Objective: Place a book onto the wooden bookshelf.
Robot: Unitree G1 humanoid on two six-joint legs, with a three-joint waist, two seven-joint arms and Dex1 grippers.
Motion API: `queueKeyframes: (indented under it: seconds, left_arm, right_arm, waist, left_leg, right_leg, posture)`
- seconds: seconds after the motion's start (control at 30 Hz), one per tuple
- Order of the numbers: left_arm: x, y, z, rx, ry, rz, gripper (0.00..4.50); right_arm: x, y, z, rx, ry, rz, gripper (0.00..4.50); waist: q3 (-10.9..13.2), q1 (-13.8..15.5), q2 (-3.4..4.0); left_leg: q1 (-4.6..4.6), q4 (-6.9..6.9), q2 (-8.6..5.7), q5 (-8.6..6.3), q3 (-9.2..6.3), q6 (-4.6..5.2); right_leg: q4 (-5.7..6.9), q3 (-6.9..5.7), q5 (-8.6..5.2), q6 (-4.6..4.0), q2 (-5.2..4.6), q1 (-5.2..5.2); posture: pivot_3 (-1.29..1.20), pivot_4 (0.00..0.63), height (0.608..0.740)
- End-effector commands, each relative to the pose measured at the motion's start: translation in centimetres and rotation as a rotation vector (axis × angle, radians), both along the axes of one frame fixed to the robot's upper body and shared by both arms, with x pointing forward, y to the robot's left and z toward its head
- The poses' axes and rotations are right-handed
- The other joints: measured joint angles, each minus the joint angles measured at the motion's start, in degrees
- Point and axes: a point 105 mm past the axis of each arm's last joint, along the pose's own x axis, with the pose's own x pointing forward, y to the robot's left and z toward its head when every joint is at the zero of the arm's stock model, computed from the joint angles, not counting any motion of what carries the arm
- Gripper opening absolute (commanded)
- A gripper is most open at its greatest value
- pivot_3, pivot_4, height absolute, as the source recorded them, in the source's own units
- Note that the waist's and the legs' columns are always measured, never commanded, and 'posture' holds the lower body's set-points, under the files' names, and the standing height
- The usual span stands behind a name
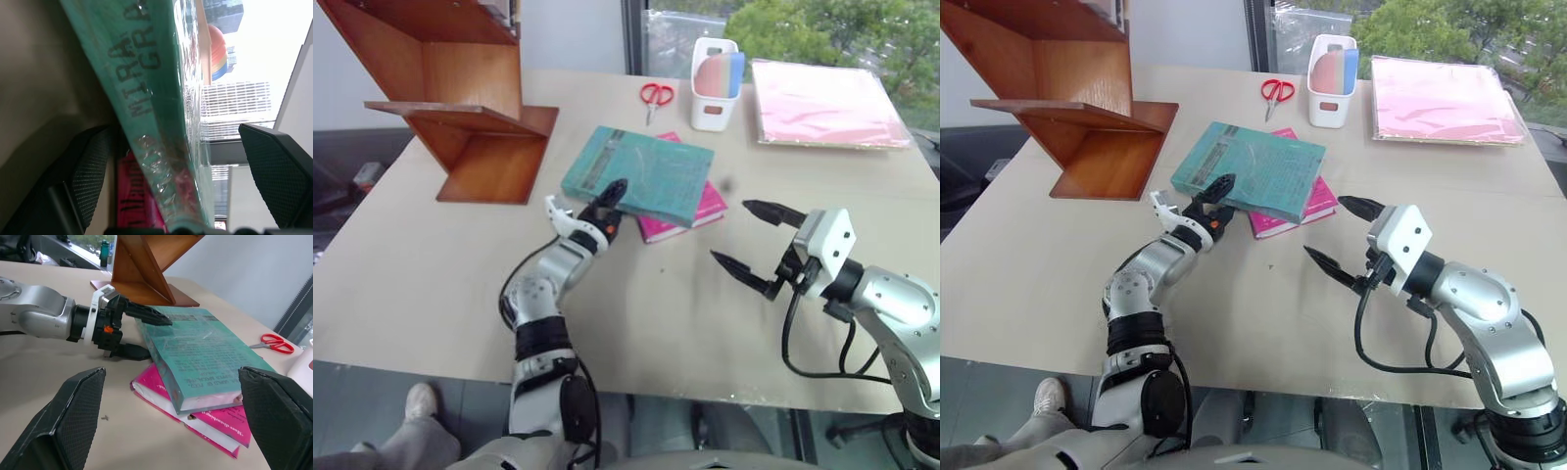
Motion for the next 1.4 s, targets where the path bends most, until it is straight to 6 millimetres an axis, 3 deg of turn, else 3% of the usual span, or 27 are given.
queueKeyframes:
  seconds: [0.03, 0.17, 0.3, 0.4, 0.6, 0.73, 0.83, 1.13, 1.23, 1.27, 1.4]
  left_arm:
    - [0.6, -1.2, -0.7, -0.098, 0.031, -0.013, 4.5]
    - [0.5, -1.5, -1.1, -0.151, 0.053, -0.013, 3.26]
    - [0.5, -1.9, -1.2, -0.175, 0.06, -0.014, 1.18]
    - [0.4, -1.9, -1.0, -0.184, 0.054, -0.011, 0.02]
    - [0.2, -0.9, -0.4, -0.2, 0.04, 0.002, 0.02]
    - [-0.6, -0.4, 1.3, -0.158, -0.023, -0.027, 0.02]
    - [-1.7, 0.1, 3.1, 0.001, -0.13, -0.06, 0.02]
    - [-5.2, 5.4, 6.0, 0.644, -0.423, -0.102, 0.02]
    - [-6.3, 6.0, 7.5, 0.812, -0.549, -0.139, 0.02]
    - [-6.8, 6.0, 8.3, 0.851, -0.605, -0.157, 0.02]
    - [-8.5, 5.1, 12.8, 1.136, -0.876, -0.175, 0.02]
  right_arm:
    - [-0.8, 0.4, 1.2, -0.017, -0.066, 0.03, 4.45]
    - [-1.2, 0.3, 1.3, -0.021, -0.066, 0.053, 4.5]
    - [-1.5, -0.2, 1.7, -0.016, -0.077, 0.074, 4.5]
    - [-1.6, -0.6, 2.0, 0.011, -0.074, 0.089, 4.5]
    - [-1.3, -1.1, 2.8, 0.063, -0.088, 0.104, 4.5]
    - [-1.0, -1.4, 2.8, 0.075, -0.093, 0.111, 4.5]
    - [-0.5, -1.6, 2.7, 0.09, -0.092, 0.118, 4.5]
    - [0.5, -1.7, 2.2, 0.117, -0.096, 0.179, 4.5]
    - [1.0, -2.0, 2.0, 0.122, -0.095, 0.194, 4.5]
    - [1.1, -1.7, 1.9, 0.124, -0.097, 0.201, 4.5]
    - [1.2, 2.7, 1.6, 0.129, -0.115, 0.244, 4.5]
  waist:
    - [0.0, 0.0, 0.01]
    - [0.0, 0.3, 0.03]
    - [0.0, 0.4, 0.05]
    - [0.0, 0.8, 0.05]
    - [0.0, 0.8, 0.05]
    - [0.0, 0.7, 0.05]
    - [0.0, 0.1, 0.0]
    - [0.0, -0.6, 0.03]
    - [0.0, -0.7, 0.04]
    - [0.0, -0.7, 0.02]
    - [0.0, -0.8, 0.01]
  left_leg:
    - [0.0, 0.0, 0.0, 0.07, -0.02, -0.11]
    - [0.04, 0.01, -0.01, 0.11, -0.03, -0.18]
    - [0.04, 0.0, -0.01, 0.12, -0.04, -0.2]
    - [0.05, 0.01, -0.02, 0.11, -0.04, -0.19]
    - [0.08, 0.01, -0.02, 0.11, -0.04, -0.19]
    - [0.07, 0.0, -0.01, 0.12, -0.03, -0.21]
    - [0.06, -0.02, -0.01, 0.14, -0.02, -0.23]
    - [0.14, -0.14, 0.02, 0.13, 0.0, -0.24]
    - [0.16, -0.18, 0.06, 0.07, 0.01, -0.15]
    - [0.17, -0.18, 0.05, -0.01, 0.02, -0.02]
    - [0.14, -0.19, 0.1, -0.01, 0.03, -0.01]
  right_leg:
    - [0.0, -0.02, 0.0, 0.0, 0.0, 0.01]
    - [-0.04, -0.04, 0.0, 0.0, -0.02, 0.1]
    - [-0.08, -0.06, 0.0, 0.0, -0.01, 0.11]
    - [-0.09, -0.05, 0.0, 0.01, -0.02, 0.13]
    - [-0.09, -0.05, 0.0, 0.0, -0.01, 0.16]
    - [-0.12, -0.04, 0.0, 0.0, -0.01, 0.15]
    - [-0.12, -0.02, 0.0, 0.0, 0.0, 0.13]
    - [-0.12, -0.01, -0.01, -0.01, 0.0, 0.12]
    - [-0.11, -0.02, -0.01, -0.02, 0.01, 0.1]
    - [-0.11, -0.02, -0.01, -0.02, 0.0, 0.1]
    - [-0.1, -0.01, -0.02, -0.02, 0.02, 0.04]
  posture:
    - [0.0, 0.15, 0.74]
    - [0.0, 0.15, 0.74]
    - [0.0, 0.15, 0.74]
    - [0.0, 0.15, 0.74]
    - [0.0, 0.15, 0.74]
    - [0.0, 0.15, 0.74]
    - [0.0, 0.15, 0.74]
    - [0.0, 0.15, 0.74]
    - [0.0, 0.15, 0.74]
    - [0.0, 0.15, 0.74]
    - [0.0, 0.15, 0.74]
